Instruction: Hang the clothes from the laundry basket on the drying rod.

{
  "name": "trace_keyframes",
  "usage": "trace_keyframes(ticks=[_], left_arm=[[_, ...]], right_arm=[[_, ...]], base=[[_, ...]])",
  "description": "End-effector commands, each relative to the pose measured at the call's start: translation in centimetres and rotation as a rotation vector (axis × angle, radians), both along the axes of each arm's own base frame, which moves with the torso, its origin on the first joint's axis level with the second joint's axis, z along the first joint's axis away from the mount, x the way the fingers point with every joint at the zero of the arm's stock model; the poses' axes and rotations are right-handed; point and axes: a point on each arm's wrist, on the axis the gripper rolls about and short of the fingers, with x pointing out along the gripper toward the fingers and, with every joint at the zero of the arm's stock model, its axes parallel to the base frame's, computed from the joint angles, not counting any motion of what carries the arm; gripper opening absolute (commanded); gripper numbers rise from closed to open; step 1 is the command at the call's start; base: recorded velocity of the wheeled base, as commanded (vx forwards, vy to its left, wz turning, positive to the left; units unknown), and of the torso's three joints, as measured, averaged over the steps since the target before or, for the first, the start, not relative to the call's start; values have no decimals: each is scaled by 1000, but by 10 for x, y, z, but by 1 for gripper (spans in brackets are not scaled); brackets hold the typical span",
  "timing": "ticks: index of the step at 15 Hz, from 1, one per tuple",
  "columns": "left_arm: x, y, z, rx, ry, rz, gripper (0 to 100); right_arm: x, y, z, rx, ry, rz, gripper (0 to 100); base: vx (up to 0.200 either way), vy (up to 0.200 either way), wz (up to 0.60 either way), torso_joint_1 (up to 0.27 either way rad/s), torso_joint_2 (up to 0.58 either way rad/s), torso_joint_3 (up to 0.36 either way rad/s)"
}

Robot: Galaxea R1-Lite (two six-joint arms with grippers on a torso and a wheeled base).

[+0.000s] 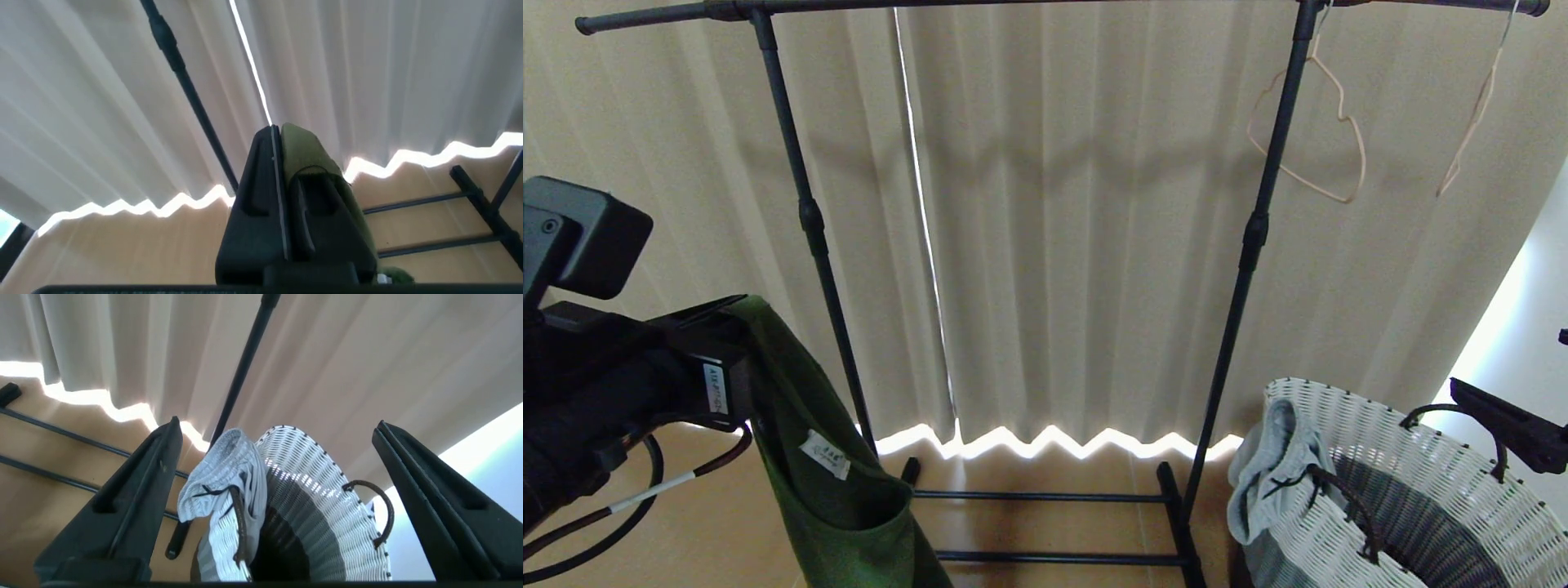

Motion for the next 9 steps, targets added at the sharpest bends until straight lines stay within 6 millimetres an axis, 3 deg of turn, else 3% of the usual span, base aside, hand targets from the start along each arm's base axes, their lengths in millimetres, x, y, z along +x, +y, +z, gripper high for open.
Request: trace_keyframes(ticks=[1,3,9], left_arm=[[-2,1,-1,-1,-1,-6,0],[-8,2,-3,-12,1,-91,0],[-8,3,-2,-15,-2,-102,0]], right_arm=[[0,0,0,-1,2,1,100],[1,0,-1,-1,5,1,100],[1,0,-1,-1,6,1,100]], base=[[0,0,0,0,0,0],[0,0,0,0,0,0],[0,0,0,0,0,0]])
